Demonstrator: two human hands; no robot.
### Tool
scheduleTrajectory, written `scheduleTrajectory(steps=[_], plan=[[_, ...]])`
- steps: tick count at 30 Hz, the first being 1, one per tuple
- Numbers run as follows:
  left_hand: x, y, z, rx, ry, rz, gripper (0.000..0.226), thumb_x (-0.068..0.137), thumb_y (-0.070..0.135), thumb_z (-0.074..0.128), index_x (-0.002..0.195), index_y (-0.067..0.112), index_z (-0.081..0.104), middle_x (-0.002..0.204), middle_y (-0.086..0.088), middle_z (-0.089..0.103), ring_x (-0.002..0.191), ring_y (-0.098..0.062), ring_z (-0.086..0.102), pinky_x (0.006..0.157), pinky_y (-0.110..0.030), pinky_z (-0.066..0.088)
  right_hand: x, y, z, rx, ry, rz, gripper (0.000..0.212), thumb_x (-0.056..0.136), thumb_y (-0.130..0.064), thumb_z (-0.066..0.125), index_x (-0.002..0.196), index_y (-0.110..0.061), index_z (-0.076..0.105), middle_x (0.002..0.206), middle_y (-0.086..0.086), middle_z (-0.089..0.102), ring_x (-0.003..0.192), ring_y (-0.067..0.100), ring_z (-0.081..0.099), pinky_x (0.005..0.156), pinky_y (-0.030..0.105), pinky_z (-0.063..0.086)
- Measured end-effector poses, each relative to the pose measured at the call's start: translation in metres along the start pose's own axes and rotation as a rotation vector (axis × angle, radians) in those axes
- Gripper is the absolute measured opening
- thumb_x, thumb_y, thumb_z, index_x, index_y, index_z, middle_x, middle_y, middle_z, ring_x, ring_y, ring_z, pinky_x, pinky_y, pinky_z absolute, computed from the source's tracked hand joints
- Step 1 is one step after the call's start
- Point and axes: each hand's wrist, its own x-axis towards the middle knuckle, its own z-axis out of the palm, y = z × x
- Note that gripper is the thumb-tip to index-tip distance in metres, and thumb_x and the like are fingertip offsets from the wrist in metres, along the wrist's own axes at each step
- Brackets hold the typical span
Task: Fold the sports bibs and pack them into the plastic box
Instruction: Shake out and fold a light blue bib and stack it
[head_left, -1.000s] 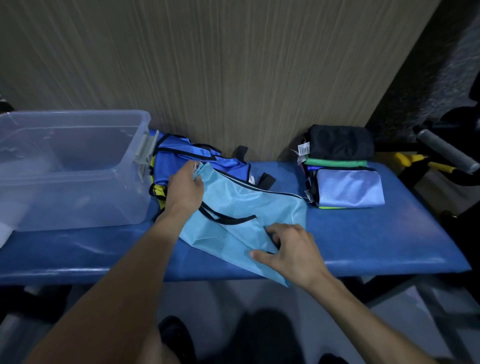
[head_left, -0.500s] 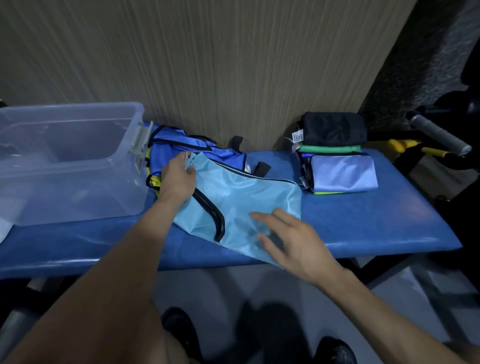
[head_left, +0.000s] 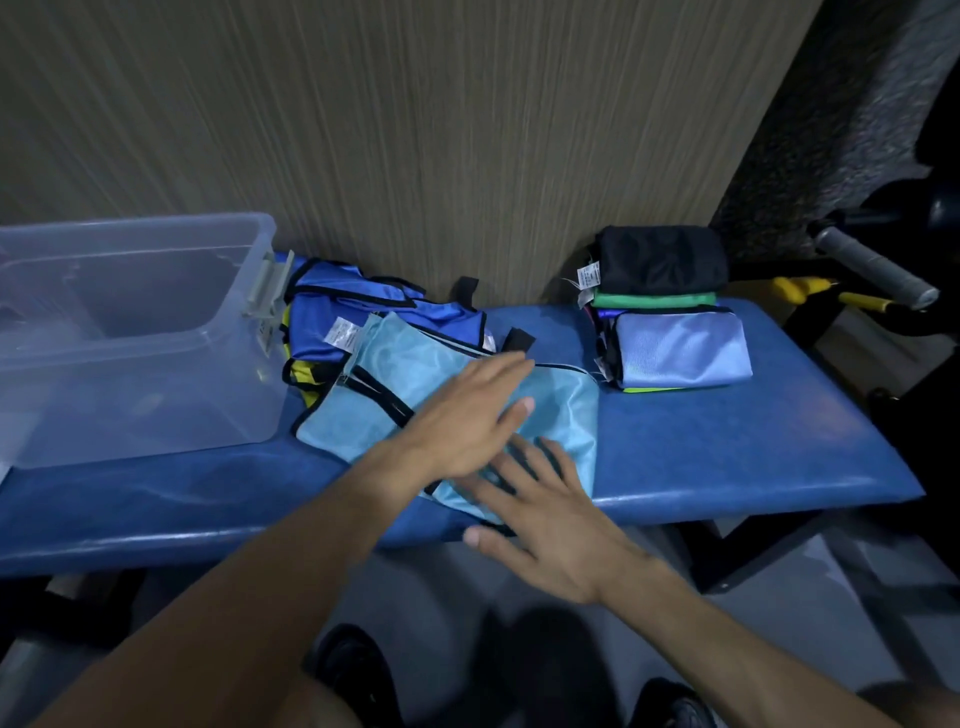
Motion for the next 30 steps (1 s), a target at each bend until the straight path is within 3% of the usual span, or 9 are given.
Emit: scheduleTrajectory(steps=[2, 4, 7, 9, 11, 15, 19, 24, 30], plan=[[-0.003, -0.013, 0.011, 0.092, -0.229, -0.129, 0.063, 0.108, 0.049, 0.026, 0.163, 0.024, 0.009, 0.171, 0.002, -0.001, 0.157, -0.016, -0.002, 0.127, -0.038, 0.004, -0.001, 0.004, -0.012, 0.07, 0.205, 0.046, 0.038, 0.105, -0.046, 0.037, 0.124, -0.026, 0.063, 0.13, -0.004, 0.059, 0.124, 0.025, 0.051, 0.105, 0.042, 0.041], [-0.005, -0.023, 0.012, 0.168, -0.34, -0.199, 0.067, 0.107, 0.055, 0.02, 0.163, 0.026, -0.003, 0.169, 0.006, -0.016, 0.155, -0.015, -0.015, 0.127, -0.041, -0.004, -0.004, 0.02, -0.022, 0.143, 0.387, 0.255, 0.024, 0.099, -0.038, 0.046, 0.099, -0.021, 0.064, 0.103, -0.004, 0.063, 0.097, 0.024, 0.06, 0.082, 0.039, 0.048], [-0.006, -0.012, 0.008, 0.225, -0.255, -0.172, 0.069, 0.108, 0.052, 0.026, 0.163, 0.02, 0.0, 0.17, 0.002, -0.014, 0.156, -0.019, -0.013, 0.127, -0.041, -0.003, -0.006, 0.055, -0.032, 0.284, 0.38, 0.683, 0.02, 0.095, -0.039, 0.059, 0.102, -0.02, 0.059, 0.103, -0.002, 0.063, 0.096, 0.025, 0.062, 0.078, 0.037, 0.047], [-0.007, 0.007, 0.01, 0.219, -0.144, -0.11, 0.07, 0.107, 0.049, 0.03, 0.163, 0.016, 0.006, 0.171, 0.0, -0.007, 0.157, -0.02, -0.005, 0.127, -0.04, 0.002, -0.002, 0.072, -0.033, 0.374, 0.328, 0.824, 0.029, 0.093, -0.043, 0.065, 0.103, -0.016, 0.06, 0.101, 0.001, 0.065, 0.099, 0.028, 0.062, 0.079, 0.036, 0.045], [-0.009, 0.022, 0.018, 0.185, -0.146, -0.083, 0.073, 0.107, 0.054, 0.027, 0.163, 0.017, 0.002, 0.17, 0.001, -0.012, 0.157, -0.019, -0.009, 0.127, -0.041, 0.001, 0.007, 0.078, -0.031, 0.463, 0.315, 0.87, 0.035, 0.091, -0.049, 0.067, 0.092, -0.015, 0.061, 0.087, -0.001, 0.066, 0.092, 0.027, 0.063, 0.075, 0.036, 0.045], [-0.013, 0.015, 0.038, 0.264, -0.316, -0.163, 0.08, 0.1, 0.07, 0.015, 0.16, 0.027, -0.016, 0.166, 0.003, -0.029, 0.152, -0.022, -0.028, 0.124, -0.053, -0.012, 0.022, 0.083, -0.03, 0.681, 0.316, 0.983, 0.051, 0.08, -0.062, 0.071, 0.076, -0.011, 0.067, 0.068, -0.004, 0.069, 0.074, 0.021, 0.066, 0.072, 0.04, 0.054], [-0.014, 0.004, 0.039, 0.25, -0.289, -0.138, 0.081, 0.095, 0.075, 0.008, 0.16, 0.033, -0.015, 0.167, 0.006, -0.026, 0.153, -0.02, -0.027, 0.123, -0.055, -0.011, 0.031, 0.082, -0.032, 0.724, 0.29, 1.048, 0.054, 0.077, -0.06, 0.075, 0.059, -0.012, 0.056, 0.049, -0.004, 0.049, 0.056, 0.021, 0.051, 0.059, 0.037, 0.042], [-0.011, -0.007, 0.037, 0.293, -0.216, -0.173, 0.078, 0.098, 0.072, 0.01, 0.161, 0.032, -0.01, 0.168, 0.004, -0.023, 0.153, -0.021, -0.026, 0.124, -0.051, -0.012, 0.041, 0.071, -0.029, 0.639, 0.328, 1.071, 0.043, 0.081, -0.055, 0.073, 0.069, -0.017, 0.056, 0.064, -0.002, 0.061, 0.071, 0.026, 0.061, 0.073, 0.041, 0.05], [-0.005, -0.017, 0.031, 0.248, -0.207, -0.257, 0.082, 0.091, 0.081, 0.005, 0.159, 0.038, -0.014, 0.167, 0.004, -0.026, 0.151, -0.026, -0.031, 0.123, -0.055, -0.013, 0.04, 0.065, -0.034, 0.734, 0.552, 0.942, 0.023, 0.092, -0.026, 0.065, 0.08, -0.013, 0.05, 0.073, 0.0, 0.059, 0.067, 0.013, 0.055, 0.057, 0.026, 0.04]])
